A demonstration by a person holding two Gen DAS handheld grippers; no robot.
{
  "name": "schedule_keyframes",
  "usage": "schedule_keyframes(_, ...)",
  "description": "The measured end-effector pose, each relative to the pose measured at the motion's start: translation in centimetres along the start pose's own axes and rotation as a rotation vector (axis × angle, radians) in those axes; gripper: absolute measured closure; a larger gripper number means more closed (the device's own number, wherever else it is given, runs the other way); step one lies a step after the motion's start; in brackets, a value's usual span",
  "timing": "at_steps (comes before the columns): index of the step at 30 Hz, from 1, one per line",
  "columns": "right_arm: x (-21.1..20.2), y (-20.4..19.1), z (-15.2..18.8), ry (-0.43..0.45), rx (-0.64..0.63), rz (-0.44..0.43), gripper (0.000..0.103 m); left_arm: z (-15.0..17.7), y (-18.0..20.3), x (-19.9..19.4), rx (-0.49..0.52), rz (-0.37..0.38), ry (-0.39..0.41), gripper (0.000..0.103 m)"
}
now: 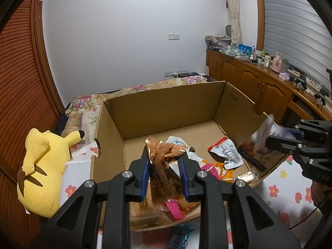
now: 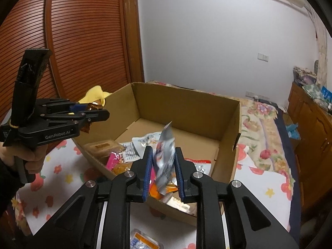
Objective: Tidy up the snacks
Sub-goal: 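Carry the candy and white pouch over the box and open both tools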
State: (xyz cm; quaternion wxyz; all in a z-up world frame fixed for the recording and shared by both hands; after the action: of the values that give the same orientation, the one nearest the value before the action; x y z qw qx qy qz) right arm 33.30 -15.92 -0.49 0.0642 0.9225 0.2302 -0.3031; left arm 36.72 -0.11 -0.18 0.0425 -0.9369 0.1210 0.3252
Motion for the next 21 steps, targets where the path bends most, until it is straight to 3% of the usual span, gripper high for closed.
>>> schedule_keyframes(8, 0.1, 0.3, 0.0, 0.002, 0.007, 0.005, 0.09, 0.2, -0.2, 0.2, -0.018, 0.008, 0.004, 0.065)
schedule_keyframes(15, -1.6, 0.0, 0.3, 0.012, 0.021, 0.005, 0.087, 0.9, 0.1, -1.2, -0.025, 0.031, 0.018, 0.064)
schedule_keyframes(18, -2.9, -0.3, 0.8, 0.019, 0.038, 0.009, 0.071, 1.4, 0.4, -2.6, -0.02, 0.043, 0.03, 0.06)
schedule_keyframes(21, -4.2, -0.8, 1.5, 0.019, 0.048, 0.015, 0.065, 2.1, 0.8, -4.3, -0.012, 0.055, 0.046, 0.054)
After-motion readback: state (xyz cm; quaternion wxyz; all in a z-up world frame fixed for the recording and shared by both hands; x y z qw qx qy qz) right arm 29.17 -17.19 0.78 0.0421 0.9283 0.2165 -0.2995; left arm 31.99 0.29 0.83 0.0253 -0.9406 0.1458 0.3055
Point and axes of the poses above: each gripper's, at about its wrist camera, not at the fingertips, and x roughly the way its jaws point, y to its right, z to its underside, the point moved 2 cm from there along x, roughly the way its jaws point, and after that the axes turned 1 degree about z, right-handed, at the moved point
